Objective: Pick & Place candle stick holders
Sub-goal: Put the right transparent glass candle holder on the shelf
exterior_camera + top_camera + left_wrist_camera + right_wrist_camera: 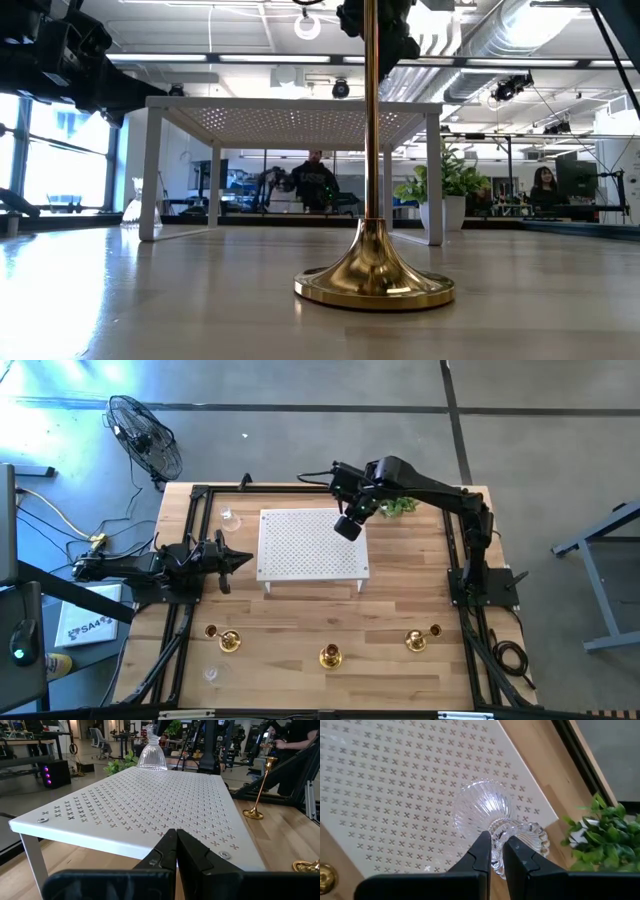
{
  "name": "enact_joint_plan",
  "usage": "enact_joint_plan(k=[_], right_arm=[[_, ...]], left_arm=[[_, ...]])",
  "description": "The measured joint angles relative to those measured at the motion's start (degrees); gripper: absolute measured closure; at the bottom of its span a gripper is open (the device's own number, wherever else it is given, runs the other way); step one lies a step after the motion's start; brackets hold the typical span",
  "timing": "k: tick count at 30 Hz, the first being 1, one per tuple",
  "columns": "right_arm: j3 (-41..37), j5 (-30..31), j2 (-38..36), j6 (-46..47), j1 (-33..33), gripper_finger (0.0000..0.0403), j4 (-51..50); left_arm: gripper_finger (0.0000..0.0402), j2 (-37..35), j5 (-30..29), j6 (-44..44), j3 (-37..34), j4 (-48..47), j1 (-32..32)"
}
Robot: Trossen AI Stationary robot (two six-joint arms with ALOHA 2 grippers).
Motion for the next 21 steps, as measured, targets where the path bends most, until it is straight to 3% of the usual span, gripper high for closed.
enact_joint_plan(k=[8,17,21], right_arm=[[0.0,-1.8,0.1,-0.3,0.0,0.0359,1.3],[0.0,-2.1,0.1,-0.7,0.0,0.0368,2.1],[-0.1,-2.0,0.1,-0.7,0.0,0.0346,2.7]], left_arm=[[0.0400,0.0,0.0,0.0,0.0,0.0,0.0],[0.0400,0.0,0.0,0.0,0.0,0.0,0.0],[0.0400,0.0,0.0,0.0,0.0,0.0,0.0]])
